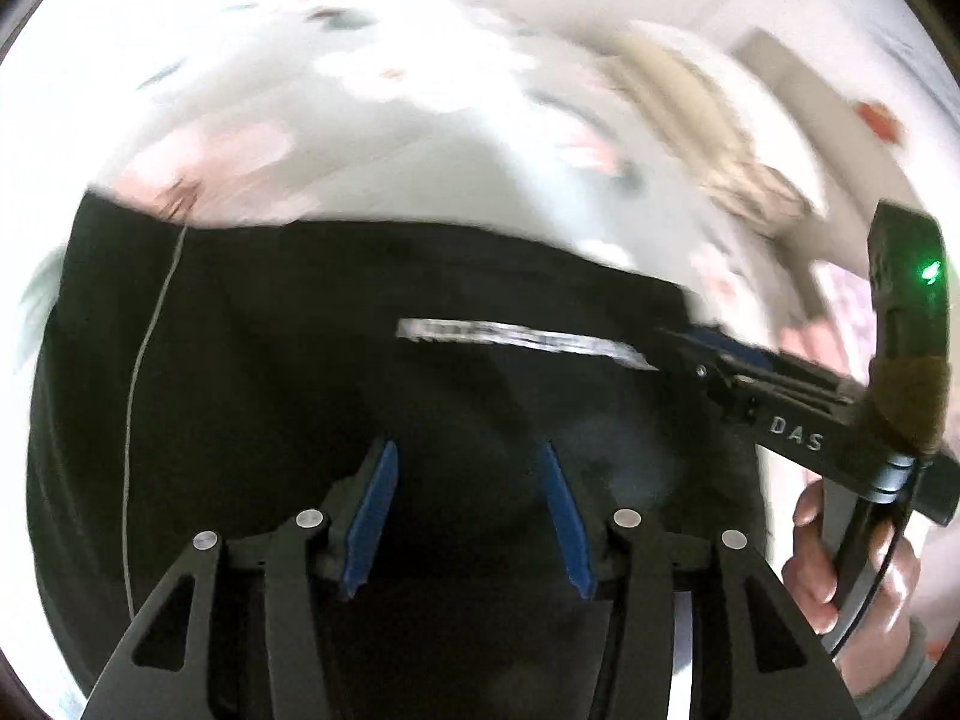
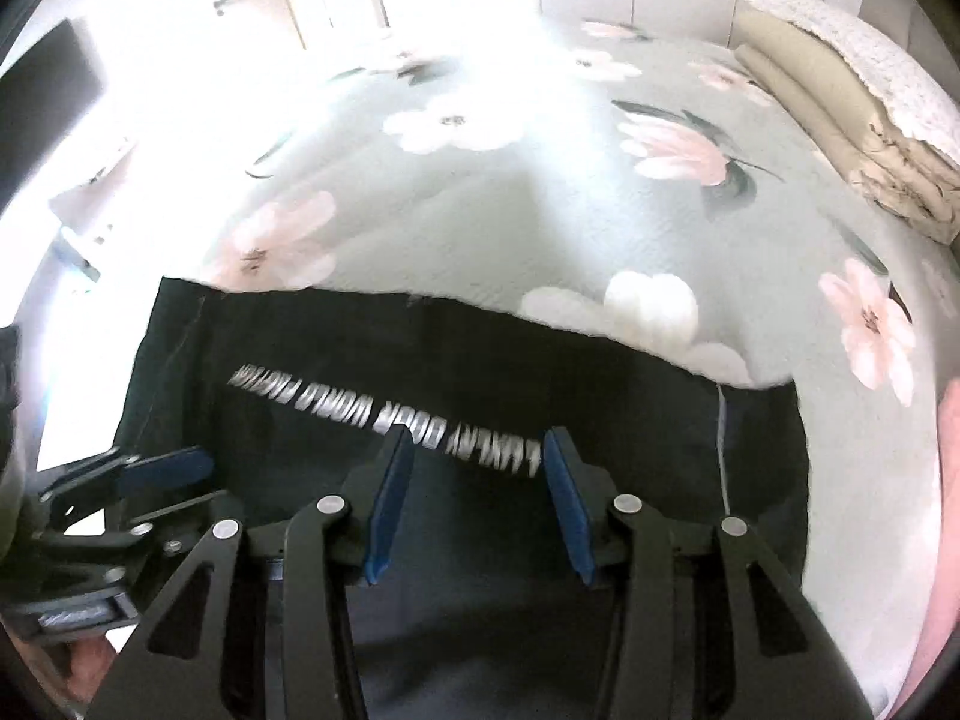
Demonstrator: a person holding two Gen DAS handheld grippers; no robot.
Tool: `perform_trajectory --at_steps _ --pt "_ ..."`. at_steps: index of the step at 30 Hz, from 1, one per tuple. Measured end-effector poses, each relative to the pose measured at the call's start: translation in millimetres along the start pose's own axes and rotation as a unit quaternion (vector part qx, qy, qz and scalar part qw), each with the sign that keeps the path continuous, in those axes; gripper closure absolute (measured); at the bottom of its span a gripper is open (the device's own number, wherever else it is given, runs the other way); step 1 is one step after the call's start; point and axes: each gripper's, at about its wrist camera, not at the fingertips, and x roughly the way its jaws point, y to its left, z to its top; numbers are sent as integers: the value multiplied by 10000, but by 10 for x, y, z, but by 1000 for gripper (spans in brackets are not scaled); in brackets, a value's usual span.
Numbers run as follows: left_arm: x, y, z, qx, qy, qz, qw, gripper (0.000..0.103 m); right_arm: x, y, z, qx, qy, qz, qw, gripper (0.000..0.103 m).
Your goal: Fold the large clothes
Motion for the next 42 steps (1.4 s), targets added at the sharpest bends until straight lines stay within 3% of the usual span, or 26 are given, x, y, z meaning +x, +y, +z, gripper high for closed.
perform_trajectory --at_steps 2,4,8,12,13,15,18,24,27,31,34,38,42 --pt "218 168 9 -347 119 -256 9990 53 499 -111 -6 221 549 28 9982 55" --pt "322 254 7 -361 143 -252 9989 54 656 -208 -29 343 501 128 9981 56" --pt "356 133 -41 23 156 2 9999 53 591 -129 -87 224 370 -10 9991 56" --pt "57 211 -12 124 219 -370 9990 52 327 -332 -97 452 245 543 9972 54" --pt "-91 269 -19 138 155 -389 9990 51 204 -430 -148 556 178 645 9962 52" --pt "-399 403 -21 181 -11 -247 9995 43 -120 -686 -306 794 -62 825 9934 28" --pt "-727 674 -24 34 -124 -49 9999 29 -493 -1058 -632 1013 -284 519 9931 7" --pt "-901 1524 -122 -1045 -39 94 9945 26 -523 -1787 -1306 1609 216 337 9862 6" --pt "-733 1867 -219 -1609 94 -153 9868 26 -336 -1944 -1491 1905 397 572 9792 6" --pt "-490 2026 -281 -1936 256 -468 9796 26 -99 -2092 -1553 2003 580 920 9737 5" --pt "-318 2165 -324 -2236 422 -1116 9673 26 28 -2196 -1555 2077 673 1282 9674 3" --pt "-123 2250 -351 -2380 642 -1780 9527 26 198 -2299 -1550 1962 881 1687 9619 0" --pt "-34 2235 -354 -2267 761 -1975 9507 26 319 -2313 -1492 1800 955 2077 9567 0"
